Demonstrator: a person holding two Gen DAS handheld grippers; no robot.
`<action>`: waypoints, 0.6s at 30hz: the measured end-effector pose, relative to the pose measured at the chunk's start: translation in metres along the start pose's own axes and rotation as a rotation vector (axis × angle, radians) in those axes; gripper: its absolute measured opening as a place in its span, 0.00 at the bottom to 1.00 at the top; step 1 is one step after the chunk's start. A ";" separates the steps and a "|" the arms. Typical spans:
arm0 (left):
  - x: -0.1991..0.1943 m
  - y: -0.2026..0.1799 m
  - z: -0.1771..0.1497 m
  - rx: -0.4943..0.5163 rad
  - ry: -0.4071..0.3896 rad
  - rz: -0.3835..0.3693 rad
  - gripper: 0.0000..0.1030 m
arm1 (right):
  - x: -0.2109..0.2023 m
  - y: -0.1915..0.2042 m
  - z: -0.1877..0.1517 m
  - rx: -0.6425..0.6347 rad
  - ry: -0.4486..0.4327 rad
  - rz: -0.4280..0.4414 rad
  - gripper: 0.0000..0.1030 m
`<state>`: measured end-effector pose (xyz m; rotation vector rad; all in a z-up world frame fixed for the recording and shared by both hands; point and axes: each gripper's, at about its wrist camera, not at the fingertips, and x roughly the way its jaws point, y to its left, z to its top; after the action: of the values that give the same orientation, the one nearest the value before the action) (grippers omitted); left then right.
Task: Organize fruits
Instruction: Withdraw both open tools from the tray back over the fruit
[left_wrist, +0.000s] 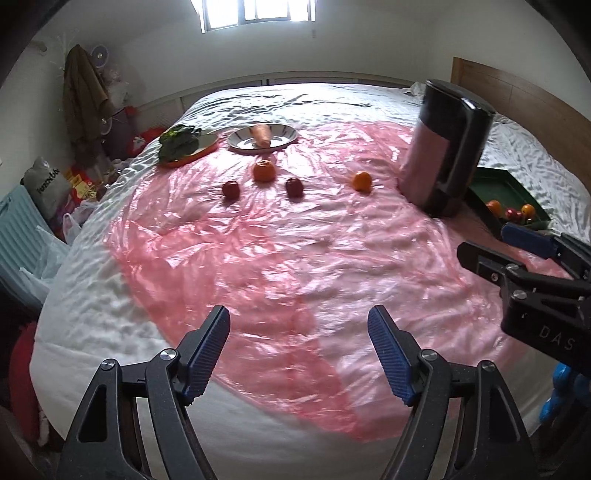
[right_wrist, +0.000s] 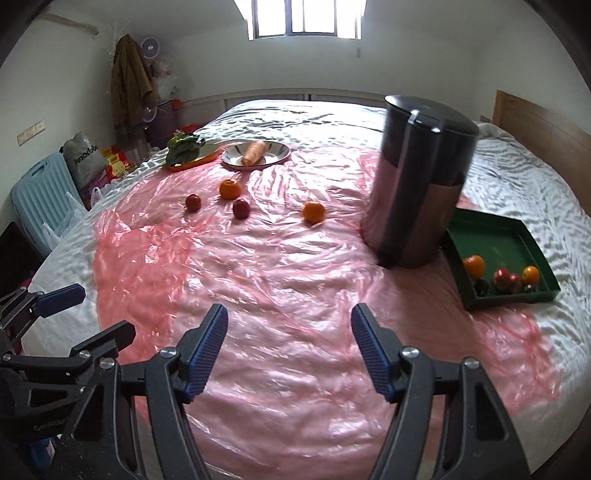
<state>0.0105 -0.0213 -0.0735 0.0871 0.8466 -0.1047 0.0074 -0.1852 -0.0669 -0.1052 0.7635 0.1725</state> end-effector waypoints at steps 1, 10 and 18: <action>0.002 0.004 0.000 -0.002 0.003 0.008 0.70 | 0.002 0.003 0.003 -0.010 -0.001 0.002 1.00; 0.029 0.047 0.002 -0.062 0.031 0.052 0.70 | 0.033 0.013 0.020 0.001 0.001 0.037 1.00; 0.052 0.070 0.022 -0.091 0.036 0.065 0.70 | 0.064 0.016 0.036 -0.004 0.010 0.064 1.00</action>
<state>0.0697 0.0425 -0.0953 0.0317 0.8825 -0.0033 0.0744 -0.1559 -0.0862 -0.0854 0.7774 0.2339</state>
